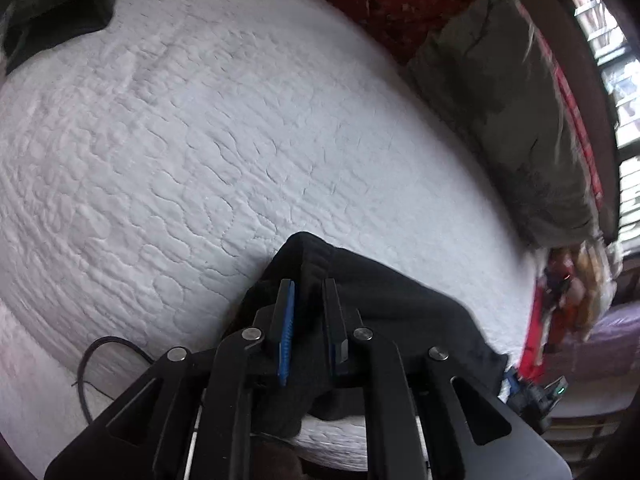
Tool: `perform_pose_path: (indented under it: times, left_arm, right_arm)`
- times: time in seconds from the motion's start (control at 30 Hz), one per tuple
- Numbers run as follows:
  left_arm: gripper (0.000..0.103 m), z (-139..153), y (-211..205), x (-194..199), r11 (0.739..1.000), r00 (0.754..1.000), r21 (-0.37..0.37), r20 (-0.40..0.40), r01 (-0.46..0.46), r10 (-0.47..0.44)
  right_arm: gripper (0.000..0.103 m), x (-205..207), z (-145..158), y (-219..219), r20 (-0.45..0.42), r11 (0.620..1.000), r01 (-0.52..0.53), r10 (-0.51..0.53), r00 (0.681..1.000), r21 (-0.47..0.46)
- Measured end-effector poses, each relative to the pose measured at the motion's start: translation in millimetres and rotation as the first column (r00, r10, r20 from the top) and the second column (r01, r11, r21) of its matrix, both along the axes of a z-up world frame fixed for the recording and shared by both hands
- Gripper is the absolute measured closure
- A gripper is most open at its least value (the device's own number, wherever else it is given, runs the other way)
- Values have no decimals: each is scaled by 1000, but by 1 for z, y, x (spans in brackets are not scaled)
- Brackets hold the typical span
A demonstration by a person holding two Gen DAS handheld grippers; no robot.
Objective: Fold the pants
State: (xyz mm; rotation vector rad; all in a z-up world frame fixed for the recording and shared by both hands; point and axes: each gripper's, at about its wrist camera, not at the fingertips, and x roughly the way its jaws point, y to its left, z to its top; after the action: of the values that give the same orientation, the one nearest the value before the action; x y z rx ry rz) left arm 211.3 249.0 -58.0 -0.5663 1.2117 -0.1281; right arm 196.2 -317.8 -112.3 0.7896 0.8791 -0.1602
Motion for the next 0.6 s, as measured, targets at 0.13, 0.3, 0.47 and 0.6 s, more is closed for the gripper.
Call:
perform_pose_path:
  times: [0.13,0.3,0.47,0.6]
  left_arm:
    - [77,10,26,-26,989,997,-131,19,-72,75]
    - [52,10,8,-65,975,998,-220,38,-39,48]
    - [45,-20,-28,-79,966,1000,-257,-28,-19,12]
    - [45,-46,-33,-69,966,994,-243,-89,-88,68]
  right_arm:
    - [55,-26,9,-6,36,1000,-11,11,999,11]
    - [49,-45,-1,-8,30,998,-3,1,1000,61]
    - [47,-57,-28,-11,6,984,38,-39,999,173]
    - [37,-64,-32,-10,40,974,47,-58,998,223]
